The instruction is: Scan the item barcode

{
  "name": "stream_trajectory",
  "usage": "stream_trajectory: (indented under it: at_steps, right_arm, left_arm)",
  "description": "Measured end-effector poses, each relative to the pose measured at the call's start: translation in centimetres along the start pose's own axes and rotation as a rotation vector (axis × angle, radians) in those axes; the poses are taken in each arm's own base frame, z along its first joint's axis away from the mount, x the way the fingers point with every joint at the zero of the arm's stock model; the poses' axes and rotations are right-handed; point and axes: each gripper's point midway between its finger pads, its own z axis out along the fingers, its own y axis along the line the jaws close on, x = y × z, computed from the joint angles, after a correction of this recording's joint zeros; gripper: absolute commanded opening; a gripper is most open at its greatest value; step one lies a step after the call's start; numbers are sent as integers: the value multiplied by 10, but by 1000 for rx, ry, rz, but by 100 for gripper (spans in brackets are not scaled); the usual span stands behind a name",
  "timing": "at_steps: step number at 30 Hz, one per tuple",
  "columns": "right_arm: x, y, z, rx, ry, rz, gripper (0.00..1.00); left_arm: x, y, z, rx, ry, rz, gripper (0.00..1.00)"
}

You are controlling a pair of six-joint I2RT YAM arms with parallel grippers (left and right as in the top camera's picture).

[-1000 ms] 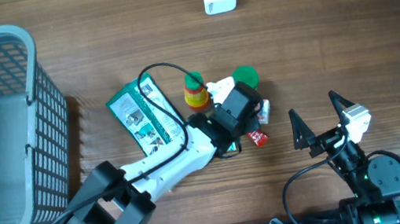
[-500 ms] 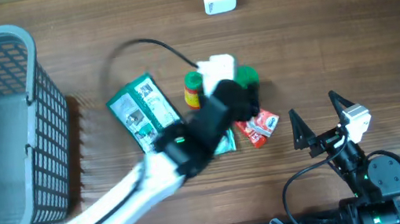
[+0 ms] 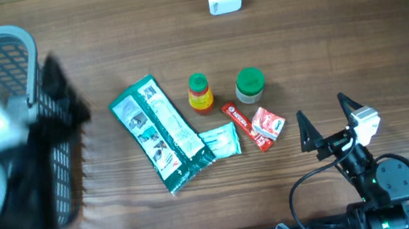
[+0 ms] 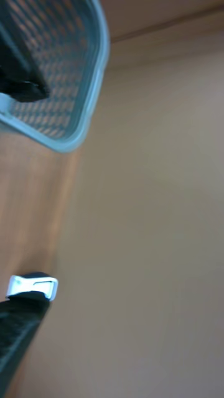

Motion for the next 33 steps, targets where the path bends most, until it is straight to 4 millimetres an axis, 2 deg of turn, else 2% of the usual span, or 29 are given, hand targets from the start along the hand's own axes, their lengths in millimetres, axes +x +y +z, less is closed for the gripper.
stream_trajectory:
  at_steps: [2, 3, 5, 6, 7, 8, 10, 11, 14, 15, 19, 22, 26, 27, 29, 33]
  right_arm:
    - [0, 0, 0, -1, 1, 86, 100]
    - [0, 0, 0, -1, 1, 149, 100]
    - [0, 3, 0, -19, 6, 351, 100]
    - [1, 5, 0, -27, 9, 407, 100]
    - [1, 9, 0, -48, 16, 477, 100]
    - [1, 16, -1, -87, 32, 532, 100]
    - [2, 27, -2, -148, 59, 578, 100]
    - [2, 30, -3, -167, 69, 589, 100]
    - [3, 40, -5, -216, 101, 675, 100]
    - [3, 43, -6, -234, 116, 723, 100]
    - [6, 59, -11, -323, 165, 712, 100]
    - [16, 65, -11, -345, 222, 712, 99]
    - [52, 60, -6, -265, 406, 780, 99]
    - [56, 60, -6, -244, 451, 792, 99]
    - [52, 56, 0, -175, 577, 792, 99]
    - [22, 37, 25, 34, 824, 712, 100]
  left_arm:
    - [0, 22, -38, -12, -20, -14, 100]
    - [-8, 39, -64, -27, -77, -44, 100]
    - [-20, 65, -104, -52, -175, -99, 100]
    - [-19, 72, -115, -60, -189, -108, 100]
    - [-8, 79, -121, -75, -157, -95, 100]
    - [18, 88, -126, -98, -76, -68, 100]
    - [55, 88, -125, -84, 74, -12, 100]
    - [77, 81, -119, -52, 156, 2, 100]
    - [118, 57, -101, 35, 321, -10, 100]
    - [143, 53, -98, 47, 416, 0, 100]
    - [194, 57, -100, 29, 600, 35, 100]
    - [208, 53, -101, 46, 656, 37, 100]
    - [209, 52, -102, 56, 662, 33, 100]
    - [209, 52, -102, 56, 662, 33, 100]
    - [210, 51, -102, 59, 666, 33, 100]
    - [210, 51, -102, 63, 667, 31, 100]
